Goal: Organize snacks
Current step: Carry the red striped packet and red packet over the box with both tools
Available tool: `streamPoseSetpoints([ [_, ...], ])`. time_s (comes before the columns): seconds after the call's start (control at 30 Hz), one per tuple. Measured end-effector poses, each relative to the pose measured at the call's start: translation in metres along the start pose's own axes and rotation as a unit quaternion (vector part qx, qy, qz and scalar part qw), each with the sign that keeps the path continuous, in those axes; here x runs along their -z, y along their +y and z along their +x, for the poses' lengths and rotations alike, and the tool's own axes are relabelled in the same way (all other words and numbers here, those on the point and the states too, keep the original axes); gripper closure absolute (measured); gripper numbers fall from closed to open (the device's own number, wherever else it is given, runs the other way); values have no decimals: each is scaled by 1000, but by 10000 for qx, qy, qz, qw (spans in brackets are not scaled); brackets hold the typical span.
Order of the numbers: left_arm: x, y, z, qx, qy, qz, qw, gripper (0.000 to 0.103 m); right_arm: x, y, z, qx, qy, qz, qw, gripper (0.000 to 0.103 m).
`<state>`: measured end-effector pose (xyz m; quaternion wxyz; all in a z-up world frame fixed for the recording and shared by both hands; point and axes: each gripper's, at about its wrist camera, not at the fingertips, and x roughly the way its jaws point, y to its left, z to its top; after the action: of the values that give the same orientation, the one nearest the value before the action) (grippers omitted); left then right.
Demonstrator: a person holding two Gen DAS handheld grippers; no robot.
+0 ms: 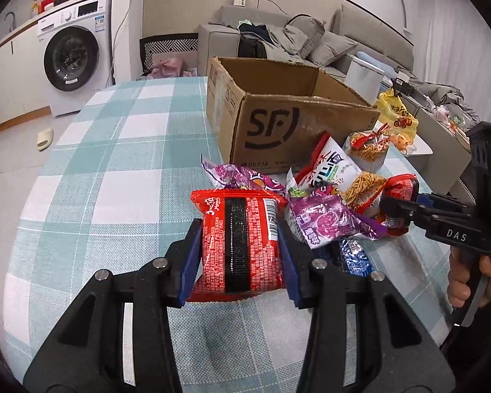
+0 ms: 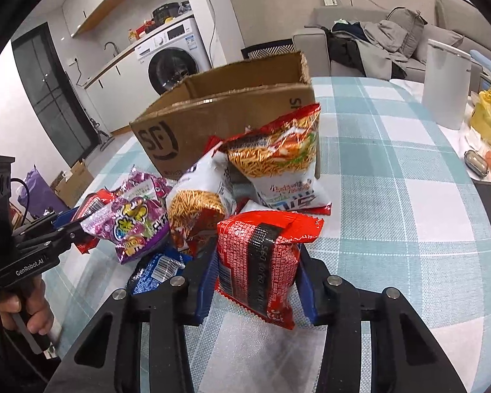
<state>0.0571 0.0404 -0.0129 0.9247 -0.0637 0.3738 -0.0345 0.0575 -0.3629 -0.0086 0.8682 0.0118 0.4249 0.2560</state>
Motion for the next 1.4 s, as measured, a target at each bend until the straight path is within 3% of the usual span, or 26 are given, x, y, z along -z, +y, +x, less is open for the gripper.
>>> streamPoseSetpoints([
  [0.73,-15,-16,-33,-4,-494,108,9987,62,-16,-1,-39,12,-624,75,9980,60],
  [1.4,-71,-45,-36,-32,-945,315,9950,62,-62,17,-66,-199,-1116,-146,9934,59],
])
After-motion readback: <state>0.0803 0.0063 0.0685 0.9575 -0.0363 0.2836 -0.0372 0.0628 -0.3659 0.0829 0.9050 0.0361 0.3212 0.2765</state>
